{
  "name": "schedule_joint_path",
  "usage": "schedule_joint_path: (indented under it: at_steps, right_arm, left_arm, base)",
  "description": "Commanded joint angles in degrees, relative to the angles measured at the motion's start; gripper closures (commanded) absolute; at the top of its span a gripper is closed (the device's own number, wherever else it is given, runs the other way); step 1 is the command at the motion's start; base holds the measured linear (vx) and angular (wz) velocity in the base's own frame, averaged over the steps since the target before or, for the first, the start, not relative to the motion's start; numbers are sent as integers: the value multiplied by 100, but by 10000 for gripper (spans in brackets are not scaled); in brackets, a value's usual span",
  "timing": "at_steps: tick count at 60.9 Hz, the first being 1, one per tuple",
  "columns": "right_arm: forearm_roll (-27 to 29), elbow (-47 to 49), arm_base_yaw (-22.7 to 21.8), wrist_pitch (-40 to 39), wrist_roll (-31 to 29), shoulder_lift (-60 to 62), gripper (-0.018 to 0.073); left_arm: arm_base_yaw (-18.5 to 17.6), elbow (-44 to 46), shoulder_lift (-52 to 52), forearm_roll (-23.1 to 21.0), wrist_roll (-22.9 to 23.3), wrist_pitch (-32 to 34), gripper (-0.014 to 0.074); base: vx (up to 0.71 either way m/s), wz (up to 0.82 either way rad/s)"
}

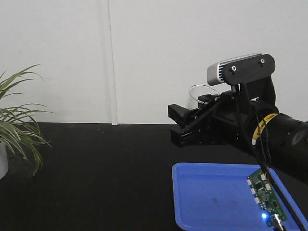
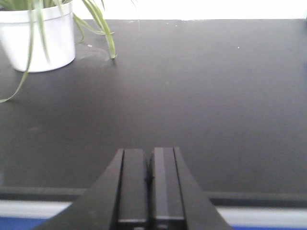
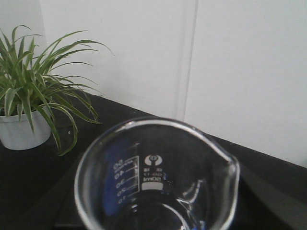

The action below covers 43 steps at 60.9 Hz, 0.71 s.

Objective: Move beaker to silver tray on left bench
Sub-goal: 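Hold the beaker in the right gripper while the base drives to the other bench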

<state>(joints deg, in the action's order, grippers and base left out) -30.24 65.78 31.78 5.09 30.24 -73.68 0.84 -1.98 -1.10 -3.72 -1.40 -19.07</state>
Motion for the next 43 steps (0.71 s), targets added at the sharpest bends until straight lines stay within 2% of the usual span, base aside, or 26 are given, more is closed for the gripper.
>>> schedule_joint_path:
  at_steps: [1,43]
  right_arm:
    - [-63,230,9,-442,10,194,573]
    - [-63,230,9,-442,10,194,573]
  left_arm:
    - [-38,-102,-43,-27,-2,479,595]
    - [-38,-102,-43,-27,-2,479,595]
  base:
    - [-19,5]
    - [-25,-3]
